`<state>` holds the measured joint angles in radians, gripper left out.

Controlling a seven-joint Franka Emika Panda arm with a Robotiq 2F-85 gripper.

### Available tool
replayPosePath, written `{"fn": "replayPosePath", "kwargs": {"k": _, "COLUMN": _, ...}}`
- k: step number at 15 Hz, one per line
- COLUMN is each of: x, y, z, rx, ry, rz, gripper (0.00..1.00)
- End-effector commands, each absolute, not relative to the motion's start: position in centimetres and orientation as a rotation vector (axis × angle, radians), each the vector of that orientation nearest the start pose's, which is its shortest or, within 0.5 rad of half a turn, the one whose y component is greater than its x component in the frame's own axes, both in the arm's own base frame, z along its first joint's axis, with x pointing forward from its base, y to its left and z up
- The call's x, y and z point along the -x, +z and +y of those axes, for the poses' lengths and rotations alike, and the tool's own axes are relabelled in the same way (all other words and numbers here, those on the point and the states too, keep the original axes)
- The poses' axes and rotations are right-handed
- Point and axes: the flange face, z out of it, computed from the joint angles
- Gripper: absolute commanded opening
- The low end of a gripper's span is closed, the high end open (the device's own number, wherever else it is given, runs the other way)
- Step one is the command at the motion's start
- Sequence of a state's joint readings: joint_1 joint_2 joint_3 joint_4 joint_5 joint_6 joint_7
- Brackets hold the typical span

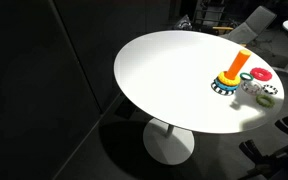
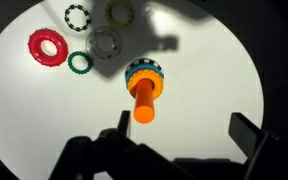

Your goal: Put the pink circular object on the orange object

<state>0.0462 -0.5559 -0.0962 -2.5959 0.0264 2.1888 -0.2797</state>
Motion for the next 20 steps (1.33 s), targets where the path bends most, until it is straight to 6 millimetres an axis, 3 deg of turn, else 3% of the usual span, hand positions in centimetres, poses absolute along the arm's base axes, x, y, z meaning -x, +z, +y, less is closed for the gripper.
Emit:
{"fn": "replayPosePath", "kwargs": {"k": 1, "x": -38.6, "y": 45.3, "z": -1.9, "rx": 3.063, "ry": -0.242, "rz": -0.349, "gripper": 1.00}}
{"fn": "replayPosePath", "kwargs": {"k": 10, "x": -38.4, "y": 45.1, "z": -2.2, "rx": 3.070, "ry": -0.240, "rz": -0.335, "gripper": 1.00}}
{"fn": "replayPosePath", "kwargs": {"k": 15, "x": -37.7, "y": 43.1, "z": -4.1, "rx": 3.095, "ry": -0.208, "rz": -0.258, "gripper": 1.00}}
{"fn": "replayPosePath", "kwargs": {"k": 20, "x": -36.8, "y": 40.2, "z": -8.2, "rx": 3.148, "ry": -0.172, "rz": -0.151, "gripper": 1.00}}
